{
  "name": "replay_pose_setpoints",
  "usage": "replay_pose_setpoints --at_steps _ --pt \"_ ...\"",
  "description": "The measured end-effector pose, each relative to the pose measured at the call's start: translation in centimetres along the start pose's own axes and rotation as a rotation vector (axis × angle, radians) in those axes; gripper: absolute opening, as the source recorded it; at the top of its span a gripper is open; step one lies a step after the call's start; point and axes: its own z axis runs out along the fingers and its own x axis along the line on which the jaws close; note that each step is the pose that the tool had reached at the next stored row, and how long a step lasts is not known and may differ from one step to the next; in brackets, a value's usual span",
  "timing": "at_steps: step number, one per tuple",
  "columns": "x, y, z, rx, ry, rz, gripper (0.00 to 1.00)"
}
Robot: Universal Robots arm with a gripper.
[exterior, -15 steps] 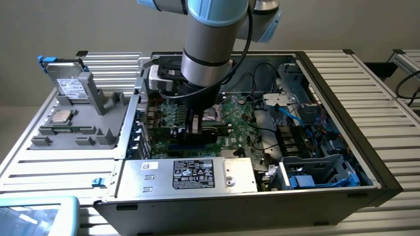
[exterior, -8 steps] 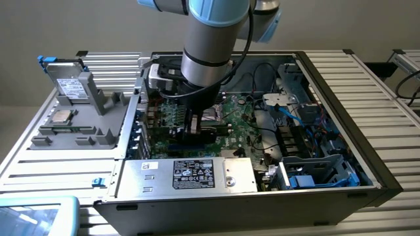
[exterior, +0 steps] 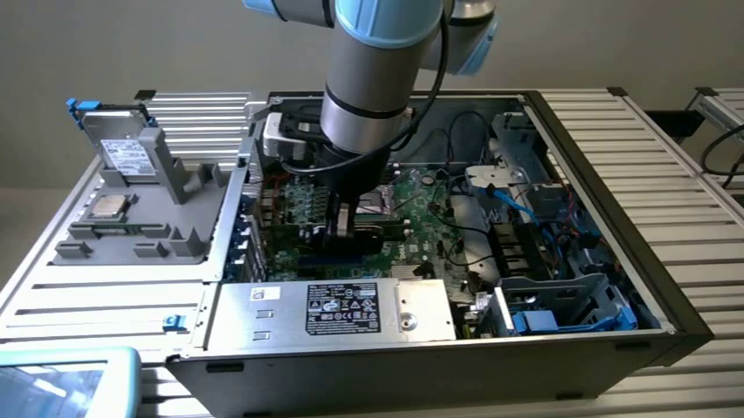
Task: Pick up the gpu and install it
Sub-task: 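Insert the gpu into the slot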
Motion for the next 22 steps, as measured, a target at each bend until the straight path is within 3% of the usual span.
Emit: replay_pose_setpoints --at_steps 2,6,8,22 --pt "-0.06 0.01 0.02 0.0021 0.0063 -0.001 0.28" --pt "-0.09 0.01 0.05 0.0076 0.0364 -0.006 0.28" --pt "-0.08 0.01 0.01 0.0076 0.0397 -0.006 0.28" --pt "-0.29 0.03 0.04 0.0076 0.0378 -0.005 0.28"
